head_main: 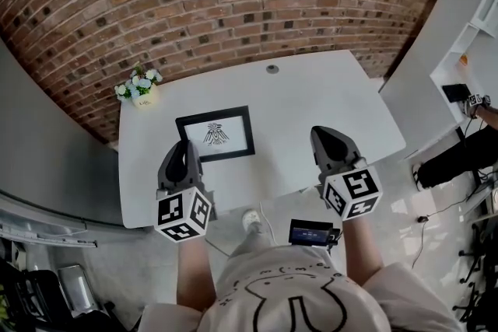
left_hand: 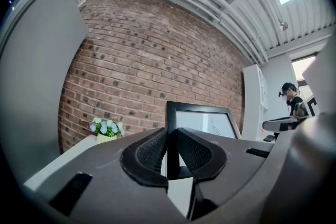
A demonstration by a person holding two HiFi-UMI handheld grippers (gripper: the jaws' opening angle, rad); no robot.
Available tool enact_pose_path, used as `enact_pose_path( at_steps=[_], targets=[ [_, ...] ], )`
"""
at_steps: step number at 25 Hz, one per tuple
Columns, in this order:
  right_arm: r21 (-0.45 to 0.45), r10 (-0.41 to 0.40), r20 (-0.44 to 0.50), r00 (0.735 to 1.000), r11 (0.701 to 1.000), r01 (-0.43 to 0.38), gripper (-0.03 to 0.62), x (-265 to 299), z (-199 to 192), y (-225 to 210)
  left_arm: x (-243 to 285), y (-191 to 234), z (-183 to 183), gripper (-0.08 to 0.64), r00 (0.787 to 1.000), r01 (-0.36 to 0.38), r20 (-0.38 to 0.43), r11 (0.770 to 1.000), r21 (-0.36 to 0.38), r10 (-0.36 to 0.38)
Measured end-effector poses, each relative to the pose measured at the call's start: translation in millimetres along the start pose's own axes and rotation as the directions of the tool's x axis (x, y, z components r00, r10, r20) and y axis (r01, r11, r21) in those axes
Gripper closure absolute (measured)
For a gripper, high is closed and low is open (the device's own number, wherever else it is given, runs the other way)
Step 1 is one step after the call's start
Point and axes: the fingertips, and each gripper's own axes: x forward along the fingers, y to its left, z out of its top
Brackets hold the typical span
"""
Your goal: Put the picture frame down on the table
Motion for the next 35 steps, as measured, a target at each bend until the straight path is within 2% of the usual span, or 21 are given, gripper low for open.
enact_pose_path(
  at_steps=[11, 18, 28, 35],
  targets=[
    [-0.008, -0.001, -0.054, 0.999, 1.0, 0.001, 0.575, 92, -1, -30, 89, 33, -6, 0.489, 1.0, -0.011, -0.022, 0.999, -0.049, 0.01],
    [0.003, 0.001, -0.087, 0.996, 1.0, -0.001, 0.575, 142, -6, -37, 134, 53, -15, 0.489, 0.998, -0.013, -0.066, 0.998, -0.059, 0.009],
    [0.037, -0.029, -0.139, 0.99, 0.999, 0.034, 0.575, 154, -30, -43, 156, 55, -34, 0.489, 0.993, 0.01, -0.121, 0.998, -0.059, -0.017],
    [0.02, -0.007, -0.15, 0.989, 1.0, 0.011, 0.575, 158, -34, -52, 153, 50, -42, 0.489, 0.992, -0.014, -0.125, 0.998, -0.064, 0.006]
  ],
)
